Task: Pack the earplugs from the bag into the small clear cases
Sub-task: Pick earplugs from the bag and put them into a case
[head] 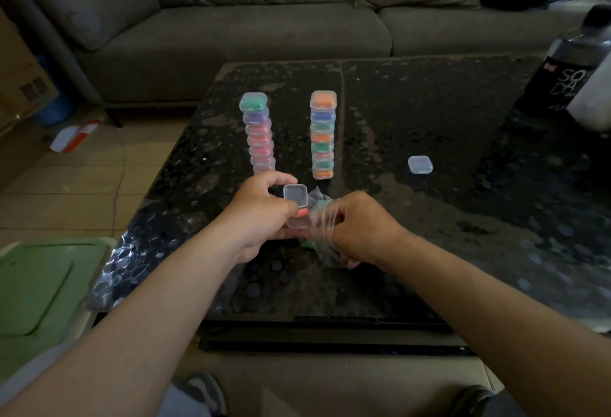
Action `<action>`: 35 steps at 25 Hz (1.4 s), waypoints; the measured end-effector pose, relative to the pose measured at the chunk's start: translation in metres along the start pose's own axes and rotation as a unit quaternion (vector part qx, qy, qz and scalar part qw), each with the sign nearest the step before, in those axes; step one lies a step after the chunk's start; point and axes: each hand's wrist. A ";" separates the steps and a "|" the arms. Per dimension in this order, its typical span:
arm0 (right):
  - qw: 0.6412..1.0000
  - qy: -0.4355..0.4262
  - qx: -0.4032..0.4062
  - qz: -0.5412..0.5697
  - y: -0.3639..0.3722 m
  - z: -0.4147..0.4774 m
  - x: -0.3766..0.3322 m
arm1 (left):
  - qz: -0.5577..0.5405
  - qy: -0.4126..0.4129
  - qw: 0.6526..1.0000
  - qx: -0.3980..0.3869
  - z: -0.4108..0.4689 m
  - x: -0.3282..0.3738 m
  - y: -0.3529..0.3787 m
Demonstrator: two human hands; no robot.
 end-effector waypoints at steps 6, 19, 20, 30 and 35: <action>1.000 -0.001 -0.014 -0.008 -0.001 0.000 0.000 | 0.004 0.003 1.000 -0.001 0.000 0.001 0.001; 1.000 -0.006 -0.024 0.000 -0.009 -0.005 -0.005 | 0.013 0.024 0.999 -0.026 -0.006 0.002 0.001; 1.000 -0.007 -0.027 0.007 -0.011 -0.007 -0.006 | 0.006 0.023 0.999 -0.022 -0.006 0.002 0.001; 0.992 -0.049 0.114 -0.019 -0.035 -0.016 -0.002 | 0.054 0.018 0.998 0.006 0.000 0.001 -0.006; 0.983 -0.020 0.177 0.044 -0.040 -0.021 -0.003 | 0.063 0.021 0.998 0.006 -0.003 0.002 -0.004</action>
Point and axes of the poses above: each hand's wrist, its own z-axis towards the middle knuckle, its own y-axis out of the palm, x = y × z, and after that the axes turned 5 degrees about x, right-handed
